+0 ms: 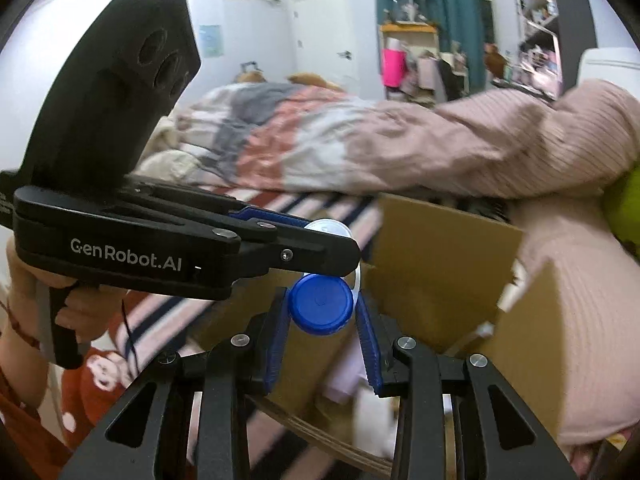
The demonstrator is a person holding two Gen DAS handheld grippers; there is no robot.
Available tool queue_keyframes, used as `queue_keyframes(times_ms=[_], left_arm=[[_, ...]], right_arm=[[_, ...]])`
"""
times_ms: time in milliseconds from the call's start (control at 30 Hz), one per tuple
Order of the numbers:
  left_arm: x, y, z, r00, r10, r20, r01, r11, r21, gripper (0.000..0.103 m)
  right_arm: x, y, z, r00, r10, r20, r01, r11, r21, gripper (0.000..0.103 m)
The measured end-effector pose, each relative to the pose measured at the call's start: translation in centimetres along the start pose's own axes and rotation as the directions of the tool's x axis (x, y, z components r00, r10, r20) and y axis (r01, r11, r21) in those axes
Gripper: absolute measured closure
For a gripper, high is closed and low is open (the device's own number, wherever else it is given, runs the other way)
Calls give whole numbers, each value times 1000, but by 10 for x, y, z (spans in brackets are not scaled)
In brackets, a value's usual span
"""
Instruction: Organize rigid objects
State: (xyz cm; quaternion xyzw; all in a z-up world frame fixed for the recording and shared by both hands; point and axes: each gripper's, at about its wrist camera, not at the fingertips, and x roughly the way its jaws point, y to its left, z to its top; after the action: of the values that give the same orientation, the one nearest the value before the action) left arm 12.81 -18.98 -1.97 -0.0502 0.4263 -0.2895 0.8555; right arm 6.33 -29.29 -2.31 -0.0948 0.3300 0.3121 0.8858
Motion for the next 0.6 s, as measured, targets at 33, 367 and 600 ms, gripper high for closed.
queue_keyframes(times_ms=[33, 367, 600], left_arm=[[6, -2, 1, 1000, 1, -9, 0, 1000, 7, 78], [-6, 0, -6, 992, 123, 25, -124, 992, 35, 31], [-56, 9, -23, 953, 268, 142, -270, 963, -3, 18]], right_arm=[[0, -5, -2, 1000, -20, -16, 20, 1000, 4, 75], [2, -20, -4, 992, -103, -74, 106, 994, 35, 47], [0, -5, 4, 992, -115, -57, 116, 993, -1, 25]])
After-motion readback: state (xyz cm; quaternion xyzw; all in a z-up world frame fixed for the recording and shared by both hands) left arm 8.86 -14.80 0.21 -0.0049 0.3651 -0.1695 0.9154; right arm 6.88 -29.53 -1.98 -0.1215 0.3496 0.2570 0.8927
